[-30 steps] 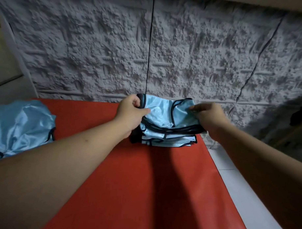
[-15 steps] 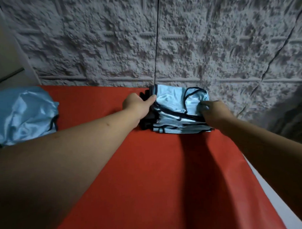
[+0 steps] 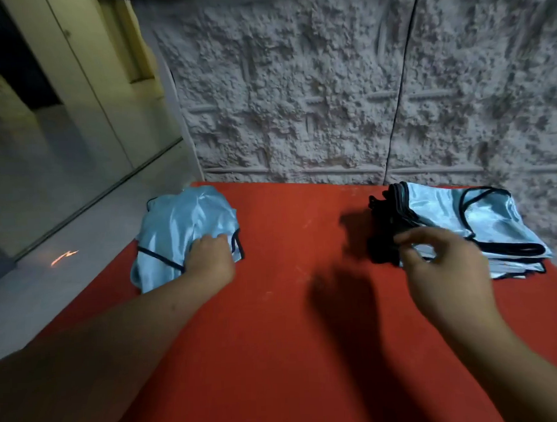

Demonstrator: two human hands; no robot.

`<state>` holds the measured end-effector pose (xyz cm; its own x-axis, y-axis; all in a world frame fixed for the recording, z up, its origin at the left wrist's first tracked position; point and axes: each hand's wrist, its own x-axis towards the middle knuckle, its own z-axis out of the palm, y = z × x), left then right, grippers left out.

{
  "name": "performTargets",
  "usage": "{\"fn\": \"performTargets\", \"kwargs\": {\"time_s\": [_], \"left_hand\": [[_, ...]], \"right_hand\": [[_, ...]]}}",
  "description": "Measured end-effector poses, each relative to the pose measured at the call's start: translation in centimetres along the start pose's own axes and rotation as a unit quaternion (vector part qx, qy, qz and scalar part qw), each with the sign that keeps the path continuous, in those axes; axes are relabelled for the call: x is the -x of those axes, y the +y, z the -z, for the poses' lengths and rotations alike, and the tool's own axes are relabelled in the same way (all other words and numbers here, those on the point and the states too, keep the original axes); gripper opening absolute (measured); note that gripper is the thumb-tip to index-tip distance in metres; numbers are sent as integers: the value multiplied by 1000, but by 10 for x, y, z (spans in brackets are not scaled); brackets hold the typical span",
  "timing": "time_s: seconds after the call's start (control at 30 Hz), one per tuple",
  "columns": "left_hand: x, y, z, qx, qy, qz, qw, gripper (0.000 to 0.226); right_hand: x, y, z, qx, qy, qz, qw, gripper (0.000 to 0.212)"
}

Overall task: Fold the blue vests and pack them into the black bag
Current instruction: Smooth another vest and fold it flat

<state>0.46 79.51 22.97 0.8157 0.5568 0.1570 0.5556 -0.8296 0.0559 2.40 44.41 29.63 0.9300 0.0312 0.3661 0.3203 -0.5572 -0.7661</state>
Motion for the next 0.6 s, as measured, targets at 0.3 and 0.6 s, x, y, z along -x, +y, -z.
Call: {"fn": "performTargets", "kwargs": {"time_s": [0.3, 0.6], "left_hand": [[36, -22, 30, 216, 55, -48, 974, 64], [181, 56, 123, 610, -123, -170, 764, 35]], "right_hand": [[65, -31, -66, 34, -196, -36, 979, 14], [100, -60, -27, -104, -254, 32, 961, 88]]}}
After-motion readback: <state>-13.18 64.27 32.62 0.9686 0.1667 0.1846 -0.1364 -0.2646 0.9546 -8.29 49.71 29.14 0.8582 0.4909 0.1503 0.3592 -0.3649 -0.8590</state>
